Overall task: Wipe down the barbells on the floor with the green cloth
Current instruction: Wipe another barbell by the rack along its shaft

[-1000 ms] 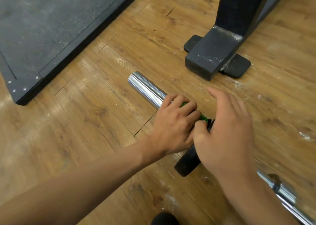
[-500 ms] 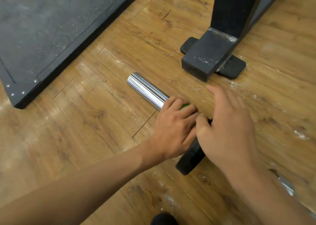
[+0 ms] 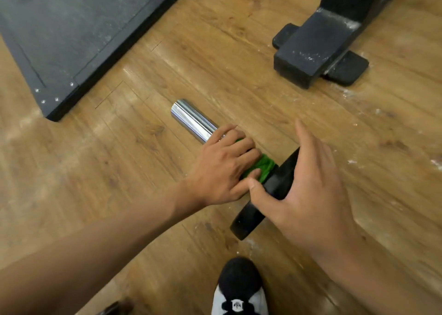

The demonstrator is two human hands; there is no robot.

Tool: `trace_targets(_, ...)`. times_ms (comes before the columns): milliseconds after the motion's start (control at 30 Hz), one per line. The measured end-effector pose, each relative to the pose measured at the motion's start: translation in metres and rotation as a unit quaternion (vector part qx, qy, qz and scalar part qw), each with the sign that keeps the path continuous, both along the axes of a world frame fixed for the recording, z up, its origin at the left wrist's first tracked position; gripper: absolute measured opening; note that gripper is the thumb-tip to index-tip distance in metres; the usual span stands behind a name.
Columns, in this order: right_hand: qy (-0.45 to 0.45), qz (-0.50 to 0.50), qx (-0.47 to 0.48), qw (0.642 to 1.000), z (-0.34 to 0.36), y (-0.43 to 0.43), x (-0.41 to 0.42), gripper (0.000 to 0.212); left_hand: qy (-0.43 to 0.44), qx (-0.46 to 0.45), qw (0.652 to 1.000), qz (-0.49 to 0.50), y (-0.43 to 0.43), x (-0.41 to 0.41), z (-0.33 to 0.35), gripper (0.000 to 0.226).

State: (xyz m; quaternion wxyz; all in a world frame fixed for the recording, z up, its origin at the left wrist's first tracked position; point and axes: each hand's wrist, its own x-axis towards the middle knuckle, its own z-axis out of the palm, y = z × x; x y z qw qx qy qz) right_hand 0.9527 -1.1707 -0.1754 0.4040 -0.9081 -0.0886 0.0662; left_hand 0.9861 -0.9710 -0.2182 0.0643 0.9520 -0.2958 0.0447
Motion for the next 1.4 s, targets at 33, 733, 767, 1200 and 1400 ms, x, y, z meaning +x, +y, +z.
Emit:
trace_targets(33, -0.034, 0.003, -0.014, 0.999, -0.003, 0.006, -0.008, 0.108, 0.000, 0.024, 0.999, 0.029, 0.006, 0.000, 0.001, 0.044)
trace_targets(733, -0.072, -0.022, 0.045, 0.996, -0.010, 0.020, -0.027, 0.088, 0.006, 0.000, 0.997, 0.076, 0.041, -0.016, 0.003, 0.041)
trace_targets(767, -0.078, -0.008, 0.047, 0.996, -0.011, 0.019, -0.024, 0.086, 0.011, -0.007, 0.997, 0.081, 0.039, -0.021, 0.004, 0.041)
trace_targets(1200, -0.078, 0.094, 0.045, 0.992, -0.016, 0.023, -0.069, 0.106, 0.011, 0.009, 1.000, 0.016, 0.057, -0.076, 0.001, 0.041)
trace_targets(1400, -0.069, 0.085, 0.023, 0.994, -0.008, 0.048, -0.077, 0.093, 0.043, 0.069, 0.994, 0.072, 0.084, -0.085, 0.014, 0.046)
